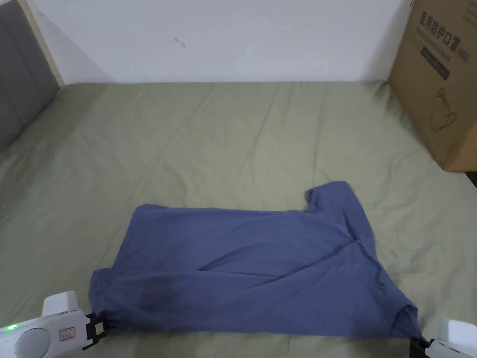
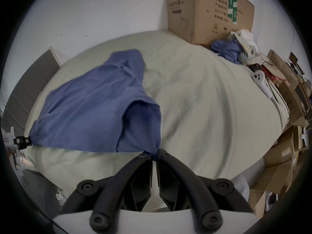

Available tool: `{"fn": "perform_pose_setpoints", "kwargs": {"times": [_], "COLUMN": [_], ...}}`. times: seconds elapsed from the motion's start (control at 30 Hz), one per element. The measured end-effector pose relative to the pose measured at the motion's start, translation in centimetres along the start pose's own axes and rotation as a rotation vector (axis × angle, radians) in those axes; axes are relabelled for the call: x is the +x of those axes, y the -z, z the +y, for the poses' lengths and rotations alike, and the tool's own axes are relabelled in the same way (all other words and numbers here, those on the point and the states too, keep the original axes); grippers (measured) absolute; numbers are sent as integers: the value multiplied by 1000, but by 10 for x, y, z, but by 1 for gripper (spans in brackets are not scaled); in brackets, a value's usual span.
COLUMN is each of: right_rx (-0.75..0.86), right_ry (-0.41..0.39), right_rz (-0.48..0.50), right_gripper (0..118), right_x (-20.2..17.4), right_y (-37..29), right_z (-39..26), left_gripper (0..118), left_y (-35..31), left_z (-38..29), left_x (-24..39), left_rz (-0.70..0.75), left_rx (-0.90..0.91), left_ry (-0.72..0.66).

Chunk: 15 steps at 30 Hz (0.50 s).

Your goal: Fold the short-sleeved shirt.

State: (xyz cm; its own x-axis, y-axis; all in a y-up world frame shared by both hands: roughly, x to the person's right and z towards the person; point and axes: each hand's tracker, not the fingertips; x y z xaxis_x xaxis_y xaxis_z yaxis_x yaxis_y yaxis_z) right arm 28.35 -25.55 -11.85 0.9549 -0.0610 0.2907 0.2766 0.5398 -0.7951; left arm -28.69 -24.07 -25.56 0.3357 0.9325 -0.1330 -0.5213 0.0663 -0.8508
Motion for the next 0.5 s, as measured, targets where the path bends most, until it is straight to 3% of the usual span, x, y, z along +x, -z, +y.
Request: {"fn": "perform_pose_setpoints", "kwargs": {"times": [0.27, 0.3, 0.37, 0.4, 0.43, 0.47, 0.5], "right_rx": [-42, -25, 20, 67, 105, 154, 202], "right_ry": [25, 35, 17, 0, -6, -9, -16], "right_rz": [-31, -16, -20, -18, -16, -1, 6], "right_gripper": [4, 7, 23, 44, 61, 73, 79], "right_x": [-3, -4, -9, -13, -16, -20, -24], "right_y": [10, 5, -9, -19, -30, -41, -53], "right_z": [1, 2, 11, 17, 23, 32, 41], "left_gripper": [7, 12, 37, 64, 81, 94, 99], "left_y": [11, 11, 7, 5, 3, 0, -3], "left_z": [1, 0, -1, -2, -3, -4, -5], "left_x": [-3, 1, 12, 20, 29, 39, 52], "left_rz": [30, 28, 24, 20, 14, 13, 12], "left_rx": [-29, -30, -22, -6, 29, 77, 127], "left_ry": [21, 29, 35, 44, 52, 60, 69]}}
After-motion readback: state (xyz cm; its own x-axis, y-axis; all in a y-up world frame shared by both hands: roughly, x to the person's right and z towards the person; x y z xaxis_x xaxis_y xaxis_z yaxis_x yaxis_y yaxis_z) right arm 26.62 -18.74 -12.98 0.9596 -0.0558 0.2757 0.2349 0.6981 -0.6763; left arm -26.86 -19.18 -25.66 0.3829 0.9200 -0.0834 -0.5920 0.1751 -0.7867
